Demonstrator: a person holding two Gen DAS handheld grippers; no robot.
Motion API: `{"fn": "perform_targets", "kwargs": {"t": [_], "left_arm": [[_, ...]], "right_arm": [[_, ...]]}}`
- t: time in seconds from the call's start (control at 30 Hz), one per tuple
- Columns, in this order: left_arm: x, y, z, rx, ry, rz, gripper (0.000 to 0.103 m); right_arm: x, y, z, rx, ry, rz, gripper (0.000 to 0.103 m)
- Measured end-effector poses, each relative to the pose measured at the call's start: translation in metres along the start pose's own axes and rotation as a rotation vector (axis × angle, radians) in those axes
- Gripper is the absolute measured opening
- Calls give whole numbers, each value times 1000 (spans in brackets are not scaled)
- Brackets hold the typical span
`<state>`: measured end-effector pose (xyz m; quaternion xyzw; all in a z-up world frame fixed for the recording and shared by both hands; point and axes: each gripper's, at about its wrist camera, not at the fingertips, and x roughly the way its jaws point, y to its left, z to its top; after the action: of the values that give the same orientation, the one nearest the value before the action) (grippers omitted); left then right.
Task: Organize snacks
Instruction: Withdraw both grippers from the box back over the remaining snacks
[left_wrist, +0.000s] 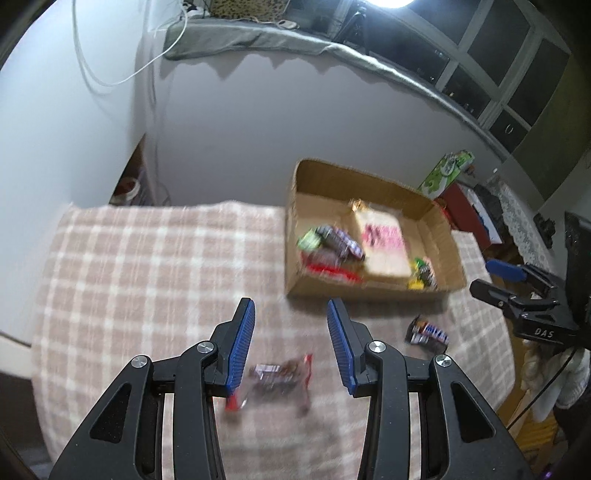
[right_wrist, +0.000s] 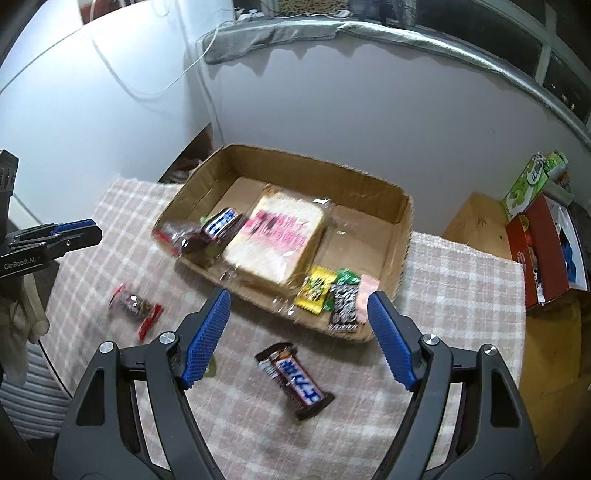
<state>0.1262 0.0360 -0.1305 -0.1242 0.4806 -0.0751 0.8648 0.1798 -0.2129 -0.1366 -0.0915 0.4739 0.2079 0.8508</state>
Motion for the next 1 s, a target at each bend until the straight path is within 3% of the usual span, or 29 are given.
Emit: {"fn": "perform_targets", "kwargs": {"t": [0.37, 0.9, 1.0], "left_arm": [[8, -8, -45, 29, 62, 34, 39], [25, 3, -63, 22, 76, 51, 40], [29, 8, -66, 20, 78, 51, 46]], "right_arm": [[14, 48, -33, -52, 49, 44, 79], [50, 86, -46, -104, 103, 36, 79], [58, 91, -47, -104, 117, 42, 79]]}}
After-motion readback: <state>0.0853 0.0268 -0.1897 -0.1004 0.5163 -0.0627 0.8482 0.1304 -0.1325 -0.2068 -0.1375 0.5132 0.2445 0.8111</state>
